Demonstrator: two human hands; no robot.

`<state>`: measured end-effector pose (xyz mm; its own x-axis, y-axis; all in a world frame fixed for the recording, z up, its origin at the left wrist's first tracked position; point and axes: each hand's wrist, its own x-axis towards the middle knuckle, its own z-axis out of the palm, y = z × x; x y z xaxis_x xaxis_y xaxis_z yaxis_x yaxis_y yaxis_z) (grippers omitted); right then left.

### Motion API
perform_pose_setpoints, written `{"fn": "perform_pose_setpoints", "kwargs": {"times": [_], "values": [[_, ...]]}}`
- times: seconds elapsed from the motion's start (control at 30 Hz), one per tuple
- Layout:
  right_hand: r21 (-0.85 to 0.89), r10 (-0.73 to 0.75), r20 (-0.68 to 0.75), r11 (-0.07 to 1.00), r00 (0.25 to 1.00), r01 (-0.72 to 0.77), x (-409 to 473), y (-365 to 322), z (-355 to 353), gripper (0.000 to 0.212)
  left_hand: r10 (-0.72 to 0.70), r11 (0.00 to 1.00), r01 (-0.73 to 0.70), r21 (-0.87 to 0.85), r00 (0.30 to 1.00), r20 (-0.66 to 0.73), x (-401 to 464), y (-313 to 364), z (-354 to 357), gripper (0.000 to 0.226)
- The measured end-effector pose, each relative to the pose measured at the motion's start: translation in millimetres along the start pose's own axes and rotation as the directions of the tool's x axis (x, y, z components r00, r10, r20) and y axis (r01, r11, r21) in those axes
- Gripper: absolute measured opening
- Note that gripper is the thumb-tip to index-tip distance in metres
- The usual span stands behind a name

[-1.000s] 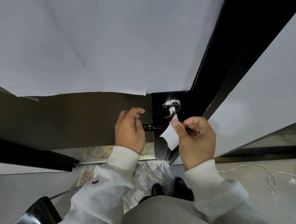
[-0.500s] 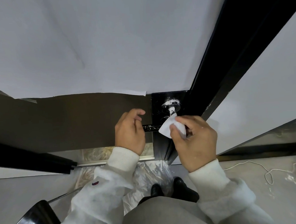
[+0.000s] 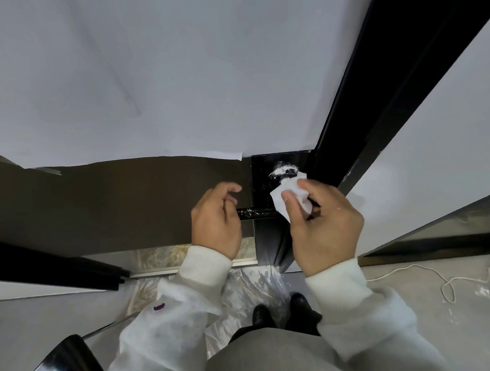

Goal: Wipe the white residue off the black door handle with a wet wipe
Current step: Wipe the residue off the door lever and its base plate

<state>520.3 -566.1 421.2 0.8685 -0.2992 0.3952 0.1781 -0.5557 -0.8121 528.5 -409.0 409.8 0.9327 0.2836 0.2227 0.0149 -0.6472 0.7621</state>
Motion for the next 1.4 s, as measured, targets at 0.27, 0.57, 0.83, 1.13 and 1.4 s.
{"fn": "perform_pose_setpoints", "kwargs": {"times": [0.27,0.57,0.83,1.13,1.4], "values": [[-0.157,-0.099,0.146,0.98,0.984,0.122,-1.8,-6.5,13.7,0.036,0.0,1.0,0.0,-0.005,1.0,0.001,0.1,-1.8,0.2,0.04],[-0.018,0.037,0.077,0.999,0.996,-0.035,4.8,3.5,19.7,0.02,-0.008,0.999,0.008,-0.045,1.0,0.001,1.5,-3.1,2.5,0.04],[0.334,0.654,0.052,0.701,0.755,-0.63,13.9,-8.6,33.7,0.016,-0.008,0.998,0.009,-0.059,1.0,0.004,2.6,-5.9,4.3,0.039],[0.753,0.718,0.544,-0.19,0.434,-0.63,19.3,-4.0,40.8,0.008,-0.009,0.997,0.01,-0.071,1.0,0.008,3.3,-4.1,3.2,0.04],[0.26,0.501,0.008,0.835,0.866,-0.485,16.3,1.5,44.3,0.027,-0.032,0.998,0.033,-0.057,0.999,0.018,2.0,-4.4,4.6,0.039]]}}
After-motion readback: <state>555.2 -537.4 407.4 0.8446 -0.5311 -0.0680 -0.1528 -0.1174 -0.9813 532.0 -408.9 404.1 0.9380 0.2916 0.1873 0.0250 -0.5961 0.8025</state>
